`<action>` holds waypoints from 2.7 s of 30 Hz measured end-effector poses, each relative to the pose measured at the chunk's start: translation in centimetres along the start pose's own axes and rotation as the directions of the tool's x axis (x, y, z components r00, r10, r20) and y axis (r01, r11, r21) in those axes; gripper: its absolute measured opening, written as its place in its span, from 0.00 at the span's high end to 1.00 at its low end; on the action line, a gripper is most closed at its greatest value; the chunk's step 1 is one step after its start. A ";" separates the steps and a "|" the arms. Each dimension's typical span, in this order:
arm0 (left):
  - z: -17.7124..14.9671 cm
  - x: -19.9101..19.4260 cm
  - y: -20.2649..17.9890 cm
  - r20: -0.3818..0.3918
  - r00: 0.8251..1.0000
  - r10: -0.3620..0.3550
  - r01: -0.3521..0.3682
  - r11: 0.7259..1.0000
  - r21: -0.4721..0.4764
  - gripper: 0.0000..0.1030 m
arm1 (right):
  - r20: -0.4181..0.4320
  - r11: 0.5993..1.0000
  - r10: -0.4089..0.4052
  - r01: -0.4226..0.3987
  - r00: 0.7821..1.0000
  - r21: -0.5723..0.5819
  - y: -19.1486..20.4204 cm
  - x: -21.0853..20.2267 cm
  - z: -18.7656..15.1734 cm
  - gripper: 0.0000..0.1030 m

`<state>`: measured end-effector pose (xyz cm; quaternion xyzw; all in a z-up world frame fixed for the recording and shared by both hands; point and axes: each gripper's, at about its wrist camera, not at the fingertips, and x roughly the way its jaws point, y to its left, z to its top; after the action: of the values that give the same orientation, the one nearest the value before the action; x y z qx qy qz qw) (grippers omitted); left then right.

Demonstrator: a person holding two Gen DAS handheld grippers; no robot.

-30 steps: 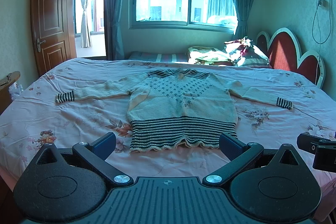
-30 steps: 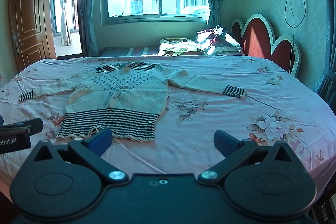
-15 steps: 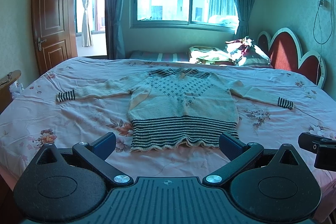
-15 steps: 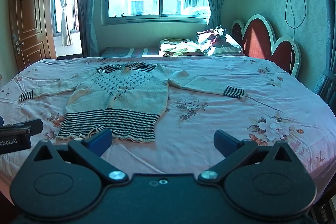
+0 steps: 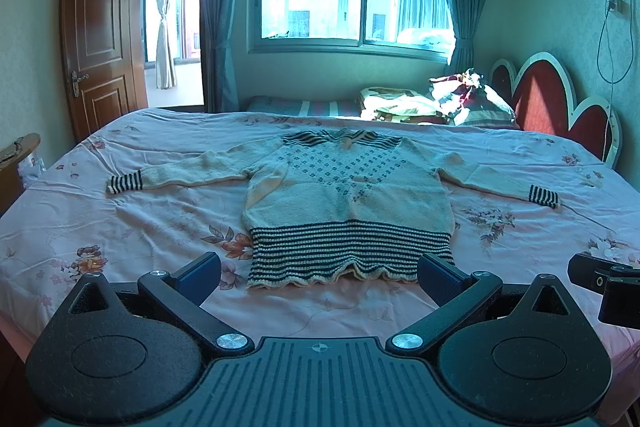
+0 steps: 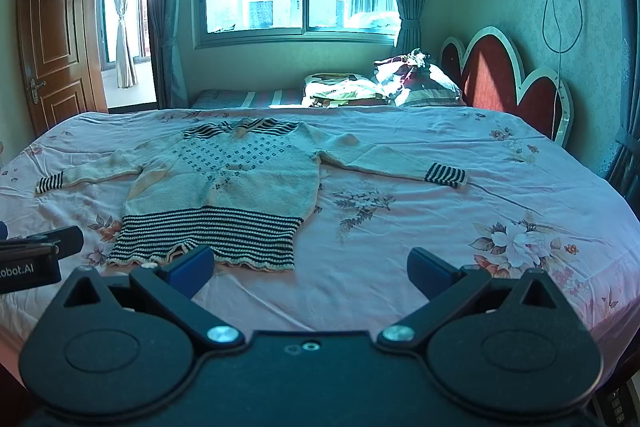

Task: Fold small clothes
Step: 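Grasp the striped cuff of one sleeve with the right gripper, then carry the cuff across the sweater body with the right gripper while the left gripper grasps the other cuff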

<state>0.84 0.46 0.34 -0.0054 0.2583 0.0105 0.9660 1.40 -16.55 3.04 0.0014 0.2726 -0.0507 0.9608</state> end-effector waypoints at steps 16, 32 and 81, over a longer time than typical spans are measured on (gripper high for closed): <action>0.4 2.9 2.6 -0.030 0.999 -0.040 0.036 0.989 -0.145 0.00 | 0.055 0.998 0.000 -0.004 0.999 0.066 -2.6 2.9 1.3 0.01; 7.6 29.1 1.1 -0.170 0.980 -0.107 0.093 0.992 -0.088 0.00 | -0.035 0.727 -0.110 0.105 0.993 0.678 -22.0 28.8 4.2 0.40; 10.4 43.5 19.4 -0.241 0.970 -0.011 -0.065 0.950 -0.306 0.00 | -0.048 0.922 0.372 -0.375 0.927 -0.096 14.7 42.7 10.3 0.54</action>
<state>43.27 20.75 -12.46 -0.1555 0.3683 0.0636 0.9144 44.38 -6.37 -10.88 0.0043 0.2837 0.1473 0.9475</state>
